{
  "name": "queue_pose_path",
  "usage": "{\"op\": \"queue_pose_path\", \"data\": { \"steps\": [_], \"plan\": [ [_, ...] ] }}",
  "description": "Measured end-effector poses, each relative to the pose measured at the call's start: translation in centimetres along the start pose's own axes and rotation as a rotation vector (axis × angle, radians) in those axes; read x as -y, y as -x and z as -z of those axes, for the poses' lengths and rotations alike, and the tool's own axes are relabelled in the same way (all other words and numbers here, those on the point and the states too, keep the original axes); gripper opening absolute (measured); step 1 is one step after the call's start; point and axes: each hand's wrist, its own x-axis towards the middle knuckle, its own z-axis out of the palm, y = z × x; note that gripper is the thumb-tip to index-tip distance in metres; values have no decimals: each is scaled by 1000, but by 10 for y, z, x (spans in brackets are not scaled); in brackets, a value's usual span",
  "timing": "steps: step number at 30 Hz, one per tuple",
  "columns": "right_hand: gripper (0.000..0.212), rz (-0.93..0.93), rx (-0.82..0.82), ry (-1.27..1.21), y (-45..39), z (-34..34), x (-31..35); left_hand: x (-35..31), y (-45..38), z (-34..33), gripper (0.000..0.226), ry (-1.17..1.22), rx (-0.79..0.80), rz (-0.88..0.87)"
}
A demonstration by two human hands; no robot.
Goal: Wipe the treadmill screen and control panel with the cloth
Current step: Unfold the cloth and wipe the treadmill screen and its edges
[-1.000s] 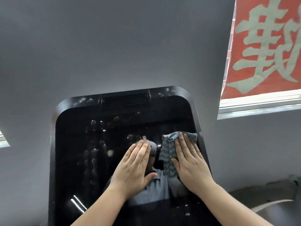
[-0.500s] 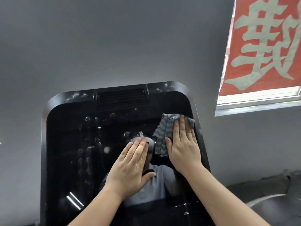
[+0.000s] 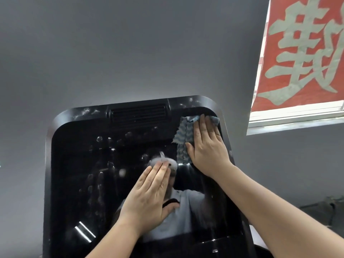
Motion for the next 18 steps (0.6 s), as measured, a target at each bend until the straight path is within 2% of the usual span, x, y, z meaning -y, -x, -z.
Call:
{"op": "queue_pose_path", "data": {
  "steps": [7,18],
  "plan": [
    [69,54,-19,-71,-4,2,2,-1,0,1,89,7,-1,9],
    [88,2,-93,-209,-6,-3,2,-1,0,1,87,1,-3,12]
  ]
}}
